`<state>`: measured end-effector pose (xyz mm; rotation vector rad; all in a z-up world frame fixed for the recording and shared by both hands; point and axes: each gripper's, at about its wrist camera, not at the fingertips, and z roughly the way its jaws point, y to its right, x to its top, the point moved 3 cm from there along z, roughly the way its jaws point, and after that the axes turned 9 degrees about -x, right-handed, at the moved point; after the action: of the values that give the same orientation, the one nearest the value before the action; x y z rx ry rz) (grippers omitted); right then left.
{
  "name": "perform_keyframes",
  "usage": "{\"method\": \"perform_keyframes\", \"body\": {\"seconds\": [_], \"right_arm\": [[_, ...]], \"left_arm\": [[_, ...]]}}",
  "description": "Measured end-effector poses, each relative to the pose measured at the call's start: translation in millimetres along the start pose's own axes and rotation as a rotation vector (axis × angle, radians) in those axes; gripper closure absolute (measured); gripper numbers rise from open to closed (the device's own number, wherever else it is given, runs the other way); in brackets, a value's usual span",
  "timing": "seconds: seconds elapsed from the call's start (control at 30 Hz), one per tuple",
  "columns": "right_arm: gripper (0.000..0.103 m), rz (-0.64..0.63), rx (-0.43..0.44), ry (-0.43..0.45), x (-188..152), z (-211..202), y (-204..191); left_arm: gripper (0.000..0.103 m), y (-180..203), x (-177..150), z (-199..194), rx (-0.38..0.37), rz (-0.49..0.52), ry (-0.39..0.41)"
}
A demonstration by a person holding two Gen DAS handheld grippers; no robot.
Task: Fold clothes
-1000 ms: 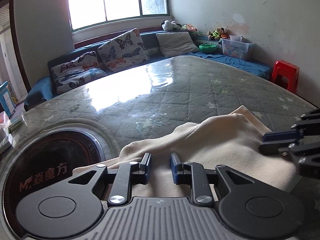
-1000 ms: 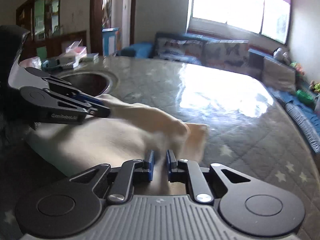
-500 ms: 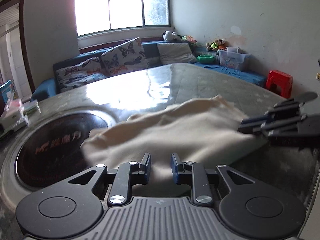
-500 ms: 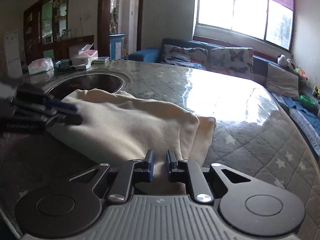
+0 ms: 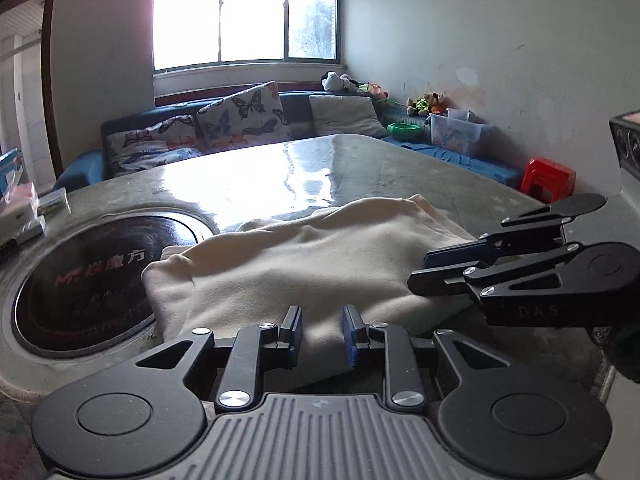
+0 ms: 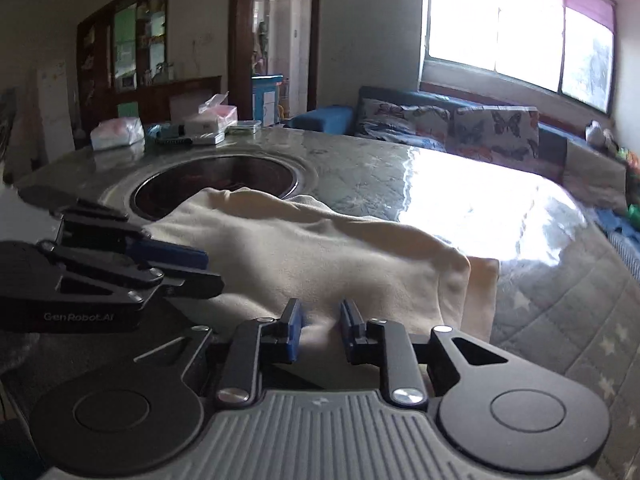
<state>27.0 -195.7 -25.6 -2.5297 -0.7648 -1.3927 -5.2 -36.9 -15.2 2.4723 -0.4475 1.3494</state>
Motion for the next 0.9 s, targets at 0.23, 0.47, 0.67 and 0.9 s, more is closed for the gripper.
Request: {"method": "perform_keyframes", "body": {"seconds": [0.23, 0.47, 0.67, 0.9], "right_arm": [[0.076, 0.003, 0.002, -0.015, 0.6, -0.8, 3.6], [0.072, 0.027, 0.007, -0.025, 16.9, 1.8, 15.7], [0.072, 0.076, -0.010, -0.031, 40.3, 33.8, 36.1], [0.078, 0.122, -0.058, -0.117, 41.2, 68.5, 63.4]], "left_arm": [[0.077, -39.7, 3.6, -1.7, 0.096, -0.101, -0.010], [0.074, -59.8, 8.7, -9.1, 0.121, -0.135, 0.019], [0.074, -70.7, 9.5, -0.8, 0.126, -0.171, -0.003], [0.074, -74.9, 15.6, -4.3, 0.132, -0.164, 0.004]]}}
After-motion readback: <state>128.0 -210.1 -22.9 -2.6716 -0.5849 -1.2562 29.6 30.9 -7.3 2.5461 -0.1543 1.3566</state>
